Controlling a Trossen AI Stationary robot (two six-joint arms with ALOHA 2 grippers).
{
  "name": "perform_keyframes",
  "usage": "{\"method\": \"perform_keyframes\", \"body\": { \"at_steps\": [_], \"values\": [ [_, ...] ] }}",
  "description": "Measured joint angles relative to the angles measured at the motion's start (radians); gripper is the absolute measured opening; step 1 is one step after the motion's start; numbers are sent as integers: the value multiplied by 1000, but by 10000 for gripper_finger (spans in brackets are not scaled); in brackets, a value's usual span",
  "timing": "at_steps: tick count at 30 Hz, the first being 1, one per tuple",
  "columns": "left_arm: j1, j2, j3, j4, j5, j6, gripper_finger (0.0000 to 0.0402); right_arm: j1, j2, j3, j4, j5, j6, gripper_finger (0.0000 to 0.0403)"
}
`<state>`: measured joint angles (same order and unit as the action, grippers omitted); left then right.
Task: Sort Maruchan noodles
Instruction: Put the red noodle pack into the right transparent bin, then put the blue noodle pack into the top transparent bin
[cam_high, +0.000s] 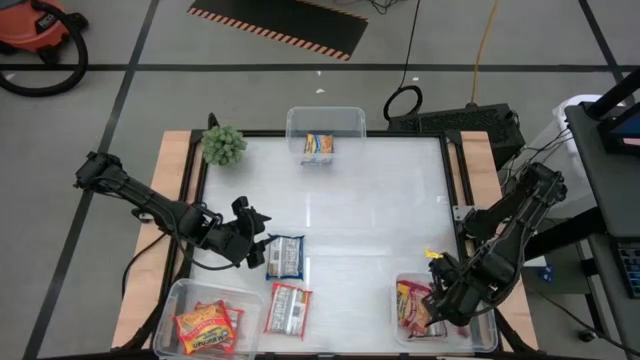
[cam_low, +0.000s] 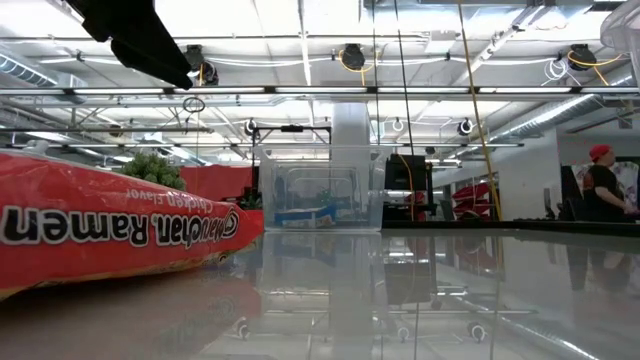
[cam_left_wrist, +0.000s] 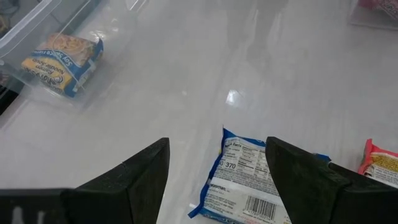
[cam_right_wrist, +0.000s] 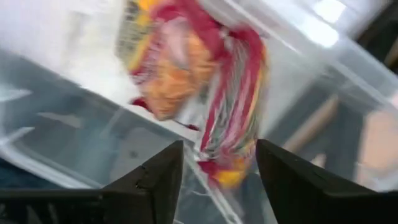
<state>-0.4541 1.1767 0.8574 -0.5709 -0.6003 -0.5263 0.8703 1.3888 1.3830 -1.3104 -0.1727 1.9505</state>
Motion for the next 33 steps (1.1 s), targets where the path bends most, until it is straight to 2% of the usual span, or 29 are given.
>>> {"method": "perform_keyframes", "body": {
  "at_steps": [7,11,13,16,18,21,23,27,31,33],
  "values": [
    [0,0,0,0,0,5,269,-7,0,0,173,60,-7,212],
    [0,0,0,0,0,5,269,-7,0,0,203,92,-40,208],
    [0,0,0,0,0,6,269,-7,0,0,211,146,-70,206],
    [0,0,0,-2,0,8,269,-7,0,0,266,324,-186,206],
    [0,0,0,-3,0,18,269,-7,0,0,351,518,-328,206],
    [0,0,0,-3,0,33,269,-11,8,-19,610,834,-645,206],
    [0,0,0,-3,1,34,269,-31,24,-44,812,947,-881,206],
    [0,0,0,-3,7,38,269,-125,79,-81,1100,933,-1225,205],
    [0,0,0,-1,89,43,269,-244,161,-108,1213,844,-1405,205],
    [-1,0,0,-5,98,43,269,-307,201,-130,1237,781,-1476,205]
  ]
}}
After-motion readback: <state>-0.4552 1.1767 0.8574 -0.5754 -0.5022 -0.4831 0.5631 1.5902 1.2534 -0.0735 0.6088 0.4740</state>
